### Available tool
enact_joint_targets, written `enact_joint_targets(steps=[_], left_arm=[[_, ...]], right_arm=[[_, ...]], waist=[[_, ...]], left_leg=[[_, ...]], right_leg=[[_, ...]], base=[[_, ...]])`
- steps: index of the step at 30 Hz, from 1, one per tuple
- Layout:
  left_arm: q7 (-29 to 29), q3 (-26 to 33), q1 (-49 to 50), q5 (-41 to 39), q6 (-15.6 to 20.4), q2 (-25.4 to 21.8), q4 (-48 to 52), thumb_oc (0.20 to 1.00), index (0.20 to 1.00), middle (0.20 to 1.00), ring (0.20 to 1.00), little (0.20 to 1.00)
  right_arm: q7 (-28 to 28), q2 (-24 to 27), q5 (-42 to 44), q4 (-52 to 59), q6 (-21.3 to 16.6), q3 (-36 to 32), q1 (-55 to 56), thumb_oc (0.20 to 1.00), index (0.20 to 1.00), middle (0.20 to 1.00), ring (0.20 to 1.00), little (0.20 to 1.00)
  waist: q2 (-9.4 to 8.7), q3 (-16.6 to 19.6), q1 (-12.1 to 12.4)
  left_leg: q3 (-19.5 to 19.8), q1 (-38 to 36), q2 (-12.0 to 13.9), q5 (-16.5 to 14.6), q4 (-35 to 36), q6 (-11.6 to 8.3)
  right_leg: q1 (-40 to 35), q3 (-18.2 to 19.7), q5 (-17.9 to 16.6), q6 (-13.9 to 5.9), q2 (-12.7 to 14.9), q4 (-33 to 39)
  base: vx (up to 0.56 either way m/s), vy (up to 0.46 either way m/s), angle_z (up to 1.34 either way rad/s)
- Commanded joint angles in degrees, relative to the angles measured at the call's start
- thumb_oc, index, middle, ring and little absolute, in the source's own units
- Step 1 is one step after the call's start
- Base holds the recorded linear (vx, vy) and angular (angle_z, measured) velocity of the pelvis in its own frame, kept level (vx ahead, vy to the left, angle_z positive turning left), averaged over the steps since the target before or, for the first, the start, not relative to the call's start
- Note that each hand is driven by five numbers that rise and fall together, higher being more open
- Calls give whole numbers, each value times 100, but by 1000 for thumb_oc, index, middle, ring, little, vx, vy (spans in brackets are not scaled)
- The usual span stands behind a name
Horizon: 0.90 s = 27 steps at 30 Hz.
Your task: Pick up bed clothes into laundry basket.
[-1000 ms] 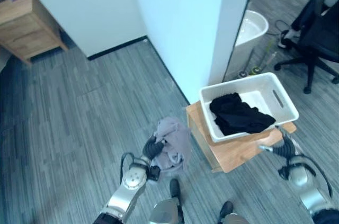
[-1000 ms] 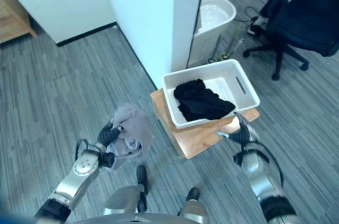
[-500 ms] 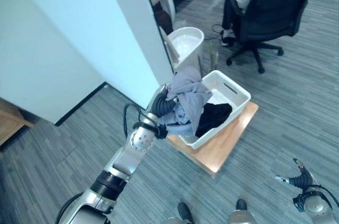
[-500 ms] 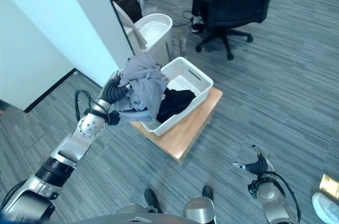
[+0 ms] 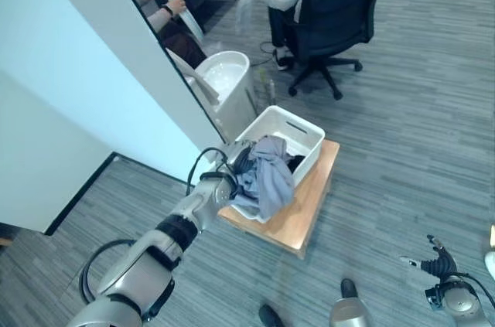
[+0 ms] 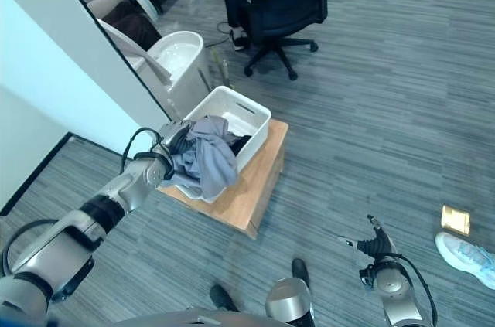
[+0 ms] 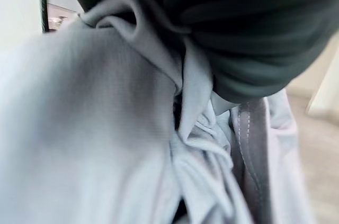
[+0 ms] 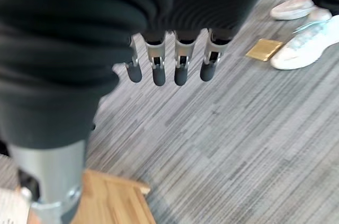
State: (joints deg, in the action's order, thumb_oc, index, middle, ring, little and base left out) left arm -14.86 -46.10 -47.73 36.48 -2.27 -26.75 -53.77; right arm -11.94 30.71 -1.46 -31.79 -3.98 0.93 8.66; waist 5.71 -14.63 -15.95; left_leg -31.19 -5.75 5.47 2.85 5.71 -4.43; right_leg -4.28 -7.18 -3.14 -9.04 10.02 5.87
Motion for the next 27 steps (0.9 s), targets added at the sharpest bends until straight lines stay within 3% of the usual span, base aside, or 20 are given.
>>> enact_joint_targets(steps=[1, 4, 5, 6, 9, 13, 15, 17, 20, 21, 24, 25, 27], left_arm=[[-367, 393, -1106, 701, -180, -64, -300, 200, 200, 200, 200, 200], [-465, 415, -1365, 733, -296, -255, -653, 200, 200, 200, 200, 200], [-467, 433, -1362, 704, -294, -291, -684, 890, 890, 890, 890, 890], [-496, 498, -1300, 661, -290, -270, -674, 1000, 1000, 1000, 1000, 1000], [-632, 846, -939, 238, -276, 51, -460, 1000, 1000, 1000, 1000, 1000], [-992, 1699, -4, -1307, -75, 1122, 181, 1000, 1000, 1000, 1000, 1000], [-1042, 1816, 170, -1681, 40, 1318, 340, 1000, 1000, 1000, 1000, 1000], [-1076, 2134, 457, -3125, 472, 1709, 777, 1000, 1000, 1000, 1000, 1000], [-987, 2265, 515, -3854, 630, 1709, 1154, 1000, 1000, 1000, 1000, 1000], [-913, 2376, 600, -4242, 784, 1551, 1690, 1000, 1000, 1000, 1000, 1000], [-817, 2449, 823, -4269, 840, 1342, 2269, 1000, 1000, 1000, 1000, 1000], [-655, 2518, 1240, -4224, 862, 1247, 2844, 1000, 1000, 1000, 1000, 1000], [-614, 2593, 1604, -4208, 914, 1197, 3161, 1000, 1000, 1000, 1000, 1000]], right_arm=[[-180, 344, 405, 154, -411, -154, -290, 1000, 1000, 1000, 1000, 1000], [-198, 313, 487, 268, -464, -126, -219, 1000, 1000, 1000, 1000, 1000], [-190, 275, 487, 272, -461, -112, -180, 1000, 1000, 1000, 1000, 1000], [-218, 230, 457, 244, -444, -86, -179, 1000, 1000, 1000, 1000, 1000], [-289, 98, 432, 150, -392, -7, -181, 1000, 1000, 1000, 1000, 1000], [-289, -85, 441, 199, -312, 89, -62, 1000, 1000, 1000, 1000, 1000], [-259, -104, 426, 253, -304, 136, -8, 1000, 1000, 1000, 1000, 1000], [-251, -63, 104, 252, -202, 326, -4, 1000, 1000, 1000, 1000, 1000], [-247, 64, -295, 231, -101, 483, -109, 1000, 1000, 1000, 1000, 1000], [-254, 260, -758, 335, -45, 594, -162, 1000, 1000, 1000, 1000, 1000], [-182, 383, -999, 615, -50, 551, -60, 1000, 1000, 1000, 1000, 1000], [-280, 473, -1035, 884, -22, 451, -272, 1000, 1000, 1000, 1000, 1000], [-244, 395, -1057, 1117, -75, 322, -147, 1000, 1000, 1000, 1000, 1000]], waist=[[-91, -126, 26], [-167, -164, -19], [-178, -174, -12], [-184, -176, 14], [-201, -204, 107], [-212, -170, 215], [-206, -148, 233], [-196, -45, 293], [-161, 44, 352], [-128, 129, 439], [-93, 197, 508], [-70, 251, 676], [-60, 283, 747]], left_leg=[[94, -13, 200, -33, -71, -309], [1, 352, 284, 47, -71, -335], [-8, 380, 310, 64, -71, -342], [-10, 399, 325, 72, -71, -348], [51, 381, 345, 86, -71, -366], [189, 256, 324, 73, -71, -353], [224, 211, 324, 72, -71, -353], [303, 98, 326, 69, -71, -357], [345, 27, 320, 65, -71, -350], [381, -33, 321, 70, -71, -351], [435, -56, 335, 97, -71, -353], [509, -92, 342, 126, -71, -352], [558, -103, 342, 138, -71, -349]], right_leg=[[191, -490, 35, -530, 275, -215], [607, -415, -104, -552, 230, -172], [636, -411, -113, -554, 228, -165], [648, -413, -107, -554, 230, -161], [568, -497, -66, -538, 258, -151], [310, -594, 33, -471, 258, -123], [229, -627, 58, -454, 250, -113], [29, -676, 111, -398, 215, -88], [-71, -711, 153, -376, 183, -87], [-175, -765, 179, -373, 169, -87], [-238, -802, 203, -352, 137, -87], [-349, -865, 254, -314, 111, -87], [-399, -899, 294, -297, 92, -87]], base=[[-105, 11, -18], [-72, -3, -19], [-10, -16, -18], [2, -16, -14], [3, -32, -8], [8, -66, 11], [13, -68, 27], [20, -105, 31], [7, -70, 17], [-6, -85, 7], [-21, -72, 5], [-28, -101, 16], [-29, -72, 16]])
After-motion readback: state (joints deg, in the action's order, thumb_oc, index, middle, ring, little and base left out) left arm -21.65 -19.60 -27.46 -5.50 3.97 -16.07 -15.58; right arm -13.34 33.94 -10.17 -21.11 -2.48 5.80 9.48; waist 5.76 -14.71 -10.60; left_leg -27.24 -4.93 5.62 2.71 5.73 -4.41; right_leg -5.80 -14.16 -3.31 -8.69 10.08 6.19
